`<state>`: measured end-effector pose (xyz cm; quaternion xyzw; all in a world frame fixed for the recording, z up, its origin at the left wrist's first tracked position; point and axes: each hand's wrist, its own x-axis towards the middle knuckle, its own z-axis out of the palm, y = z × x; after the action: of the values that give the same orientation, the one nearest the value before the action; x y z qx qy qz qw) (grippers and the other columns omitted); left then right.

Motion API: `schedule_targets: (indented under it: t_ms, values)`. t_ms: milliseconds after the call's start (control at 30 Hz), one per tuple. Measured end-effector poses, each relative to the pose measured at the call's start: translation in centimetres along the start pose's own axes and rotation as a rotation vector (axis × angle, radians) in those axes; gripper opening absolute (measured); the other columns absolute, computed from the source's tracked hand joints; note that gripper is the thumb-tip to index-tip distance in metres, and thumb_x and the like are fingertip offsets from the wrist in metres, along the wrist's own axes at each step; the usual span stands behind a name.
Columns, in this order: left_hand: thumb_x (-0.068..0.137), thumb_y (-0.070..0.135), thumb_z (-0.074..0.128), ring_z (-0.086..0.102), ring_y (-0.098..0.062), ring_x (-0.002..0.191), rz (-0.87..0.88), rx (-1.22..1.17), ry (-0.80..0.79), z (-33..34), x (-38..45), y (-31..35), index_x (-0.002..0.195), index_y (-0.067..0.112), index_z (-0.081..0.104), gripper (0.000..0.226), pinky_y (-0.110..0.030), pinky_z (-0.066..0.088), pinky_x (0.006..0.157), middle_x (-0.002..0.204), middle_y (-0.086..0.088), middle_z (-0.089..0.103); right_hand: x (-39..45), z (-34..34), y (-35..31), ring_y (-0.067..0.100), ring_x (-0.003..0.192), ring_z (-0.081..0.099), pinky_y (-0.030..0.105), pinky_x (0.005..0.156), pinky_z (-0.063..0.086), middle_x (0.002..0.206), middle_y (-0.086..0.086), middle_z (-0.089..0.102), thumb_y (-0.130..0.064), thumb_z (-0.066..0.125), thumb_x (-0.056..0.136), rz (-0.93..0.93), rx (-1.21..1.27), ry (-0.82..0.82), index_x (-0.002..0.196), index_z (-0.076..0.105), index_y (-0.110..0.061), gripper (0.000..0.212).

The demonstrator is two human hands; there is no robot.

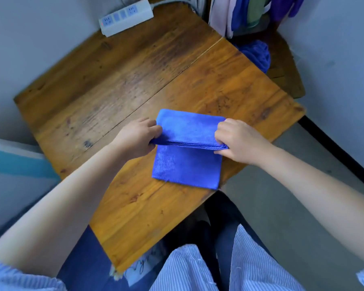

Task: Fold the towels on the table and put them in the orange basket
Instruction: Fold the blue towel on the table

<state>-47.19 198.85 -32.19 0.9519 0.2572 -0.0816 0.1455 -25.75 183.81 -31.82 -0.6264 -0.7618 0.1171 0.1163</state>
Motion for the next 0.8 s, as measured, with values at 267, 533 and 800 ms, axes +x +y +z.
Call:
schedule_targets:
  t_ms: [267, 533, 800]
  values:
    - [0.030, 0.001, 0.090, 0.057, -0.023, 0.043, 0.209, 0.226, -0.047, 4.0, -4.9, 1.1, 0.051, 0.003, 0.059, 0.037, -0.018, 0.040, 0.034, 0.048, -0.010, 0.055, -3.8, 5.7, -3.5, 0.026, 0.051, 0.059, 0.026, 0.046, 0.048, 0.057, 0.011, 0.058, 0.005, 0.081, 0.027, -0.038, -0.186, -0.070, 0.049, 0.055, -0.002, 0.035]
    - [0.044, -0.002, 0.084, 0.062, -0.029, 0.056, 0.125, 0.215, 0.027, 7.8, -6.6, -0.3, 0.063, 0.001, 0.062, 0.029, -0.027, 0.047, 0.043, 0.062, -0.016, 0.061, -4.8, 9.2, -4.6, 0.027, 0.059, 0.062, 0.027, 0.054, 0.047, 0.062, 0.012, 0.060, 0.017, 0.065, 0.038, -0.073, -0.184, 0.093, 0.052, 0.053, -0.004, 0.027]
    - [0.087, 0.006, 0.041, 0.047, -0.028, 0.112, -0.201, 0.110, -0.070, 11.7, -8.0, -0.4, 0.119, 0.007, 0.050, 0.034, -0.036, 0.039, 0.084, 0.124, -0.011, 0.052, -6.5, 11.0, -4.8, 0.031, 0.084, 0.070, 0.041, 0.070, 0.055, 0.086, 0.017, 0.071, 0.016, 0.072, 0.022, 0.009, -0.260, -0.001, 0.059, 0.061, -0.003, 0.043]
